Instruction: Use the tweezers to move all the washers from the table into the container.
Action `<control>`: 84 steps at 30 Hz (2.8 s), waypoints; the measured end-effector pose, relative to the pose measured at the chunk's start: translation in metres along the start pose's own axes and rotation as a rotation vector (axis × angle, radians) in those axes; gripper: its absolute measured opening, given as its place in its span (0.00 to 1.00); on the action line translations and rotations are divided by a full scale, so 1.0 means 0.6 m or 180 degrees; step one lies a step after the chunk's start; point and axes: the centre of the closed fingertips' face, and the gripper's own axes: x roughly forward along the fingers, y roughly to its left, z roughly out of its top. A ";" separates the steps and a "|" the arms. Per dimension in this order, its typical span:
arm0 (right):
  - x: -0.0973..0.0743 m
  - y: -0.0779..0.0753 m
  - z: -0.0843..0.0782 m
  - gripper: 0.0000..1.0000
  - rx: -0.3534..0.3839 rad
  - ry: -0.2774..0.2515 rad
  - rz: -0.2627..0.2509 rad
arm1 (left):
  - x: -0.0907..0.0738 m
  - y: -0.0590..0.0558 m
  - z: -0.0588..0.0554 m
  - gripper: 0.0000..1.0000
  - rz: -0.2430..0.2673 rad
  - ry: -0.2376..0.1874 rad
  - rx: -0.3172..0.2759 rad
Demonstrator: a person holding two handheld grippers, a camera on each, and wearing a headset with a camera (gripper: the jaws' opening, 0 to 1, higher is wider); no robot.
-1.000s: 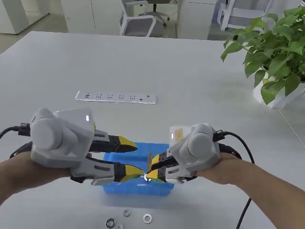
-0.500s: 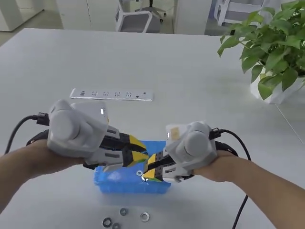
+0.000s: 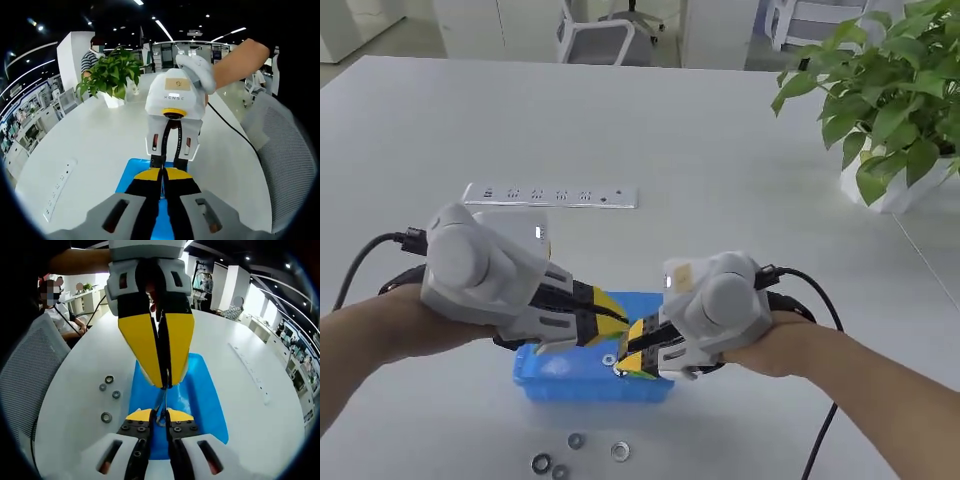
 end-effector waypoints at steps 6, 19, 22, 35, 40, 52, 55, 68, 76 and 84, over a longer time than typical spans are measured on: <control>-0.002 0.000 0.002 0.11 -0.0025 0.0011 -0.0026 | 0.000 0.001 0.002 0.06 -0.0015 -0.0004 0.0029; -0.018 -0.004 0.013 0.12 0.0005 -0.0048 -0.0120 | -0.010 -0.003 0.020 0.05 -0.0025 -0.0048 0.0048; -0.024 -0.004 0.018 0.13 0.0016 -0.0063 -0.0147 | -0.015 -0.005 0.025 0.05 -0.0015 -0.0049 0.0056; -0.056 -0.003 0.033 0.22 0.0102 -0.0138 -0.0311 | -0.031 -0.003 0.042 0.05 0.0030 -0.0117 0.0031; -0.074 0.001 0.034 0.25 0.0211 -0.0155 -0.0377 | -0.038 -0.007 0.049 0.05 0.0035 -0.0125 0.0035; -0.113 0.016 0.013 0.37 0.0462 -0.0093 -0.0560 | -0.055 -0.028 0.061 0.05 0.0013 -0.0114 0.0043; -0.120 0.021 0.010 0.42 0.0546 -0.0098 -0.0599 | -0.059 -0.035 0.065 0.05 -0.0002 -0.0129 0.0036; -0.141 0.058 -0.006 0.58 0.0710 -0.0122 -0.0642 | -0.069 -0.071 0.063 0.05 -0.0112 -0.0114 0.0057; -0.142 0.071 -0.009 0.69 0.0781 -0.0182 -0.0661 | -0.068 -0.090 0.053 0.05 -0.0163 -0.0118 0.0041; -0.137 0.088 -0.018 0.82 0.0856 -0.0209 -0.0660 | -0.062 -0.105 0.043 0.05 -0.0203 -0.0146 0.0020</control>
